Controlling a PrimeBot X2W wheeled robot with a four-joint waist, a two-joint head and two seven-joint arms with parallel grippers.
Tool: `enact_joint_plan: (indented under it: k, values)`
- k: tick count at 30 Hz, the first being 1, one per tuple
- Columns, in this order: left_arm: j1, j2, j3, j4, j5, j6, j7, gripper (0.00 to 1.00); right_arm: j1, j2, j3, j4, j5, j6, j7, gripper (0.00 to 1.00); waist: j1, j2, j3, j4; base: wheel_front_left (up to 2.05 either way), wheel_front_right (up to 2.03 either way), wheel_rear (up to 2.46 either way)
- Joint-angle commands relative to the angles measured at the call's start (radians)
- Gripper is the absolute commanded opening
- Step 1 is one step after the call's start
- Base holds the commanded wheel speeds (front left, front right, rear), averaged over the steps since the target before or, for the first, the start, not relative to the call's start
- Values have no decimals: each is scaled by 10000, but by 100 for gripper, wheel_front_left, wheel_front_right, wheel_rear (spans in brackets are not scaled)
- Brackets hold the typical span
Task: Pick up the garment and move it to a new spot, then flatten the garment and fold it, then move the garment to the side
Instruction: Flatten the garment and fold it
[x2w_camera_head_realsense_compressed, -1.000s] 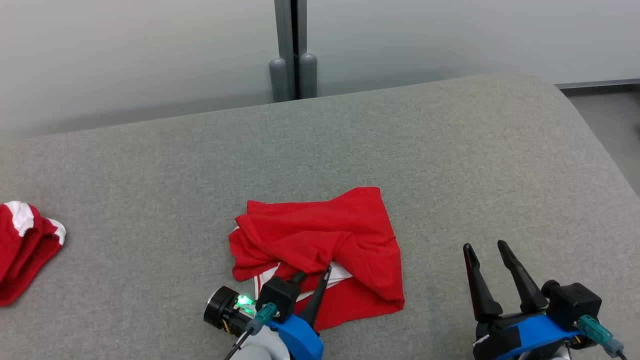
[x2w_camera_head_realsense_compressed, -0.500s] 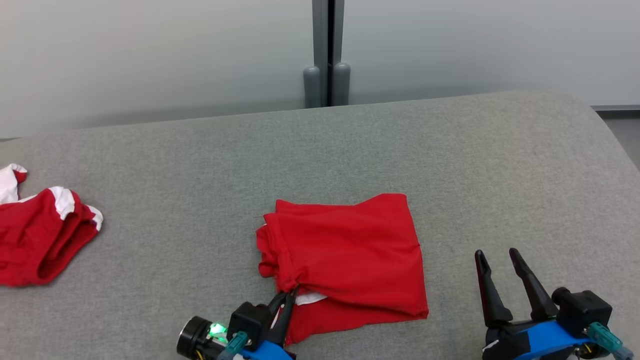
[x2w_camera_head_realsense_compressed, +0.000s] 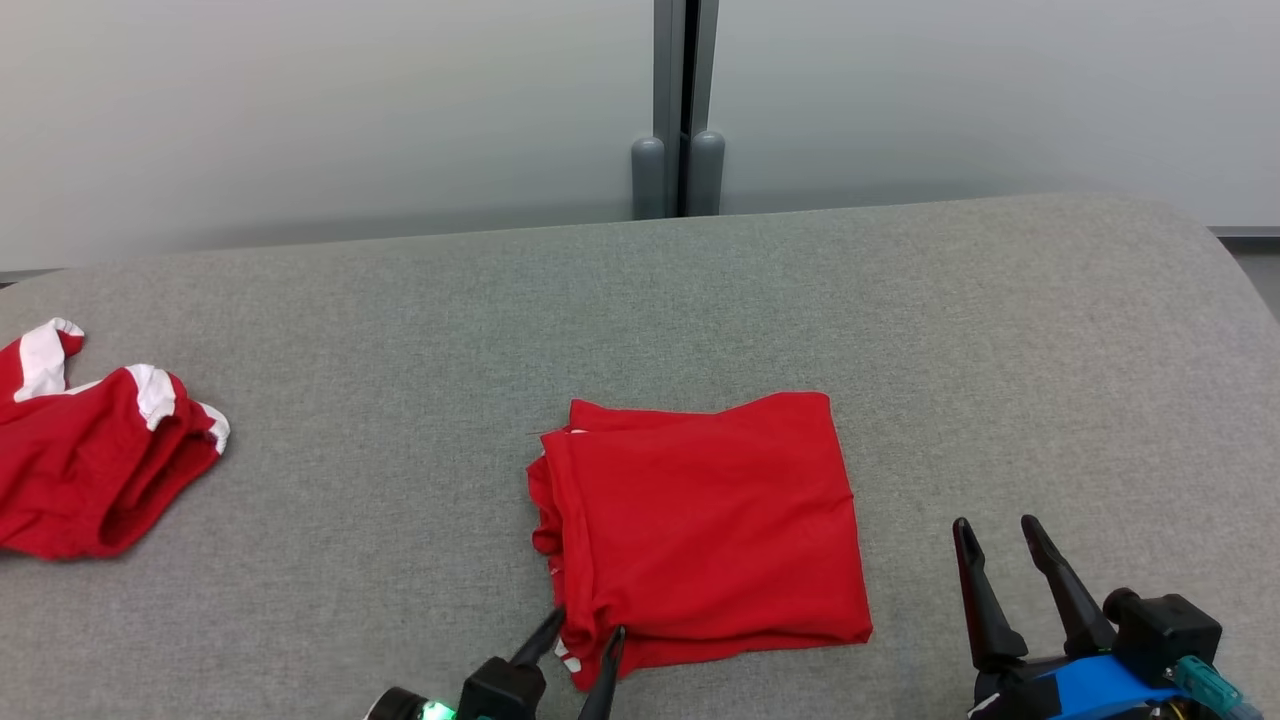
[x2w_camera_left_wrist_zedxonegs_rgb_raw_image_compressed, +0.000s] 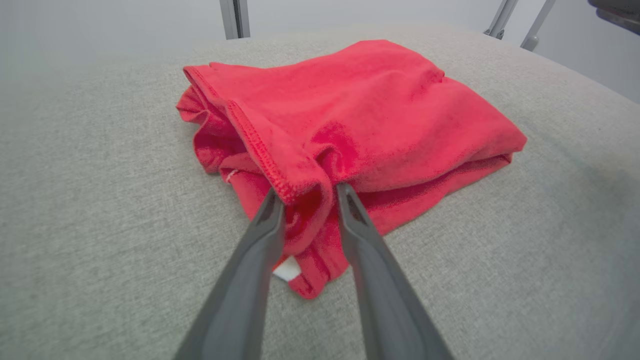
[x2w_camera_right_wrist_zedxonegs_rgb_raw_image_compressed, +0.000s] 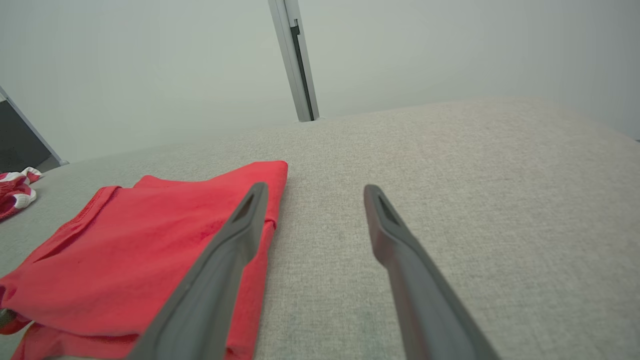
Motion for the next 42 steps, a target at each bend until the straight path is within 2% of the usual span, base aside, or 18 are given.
enact_joint_plan:
  k: [1,7,15,21,33,42]
  values:
    - [-63,39,146,-133,7,121,-142,100,-38,-54,-34,37,-11,2,-47,100,0,-1,-38,-30,0,0,0]
    - [17,276,986,-1054,28,613,-368,100,71,-55,-181,-6,-44,2,-47,100,0,-1,-62,8,0,0,0]
    - [433,486,3043,-2695,460,1412,-375,100,-42,-24,-266,-187,-79,2,-47,100,0,-1,-46,99,0,0,0]
    - [816,470,4300,-3150,934,1710,-378,100,-132,-42,-316,-290,-146,2,-47,100,0,-1,-111,161,0,0,0]
    - [1072,465,5659,-2794,1097,712,-379,100,-41,-16,-386,-254,-241,2,-47,100,0,-1,-315,311,0,0,0]
    - [1239,366,6013,-2101,1226,314,-380,100,57,-65,-322,-71,-439,2,-48,100,0,-1,-584,337,0,0,0]
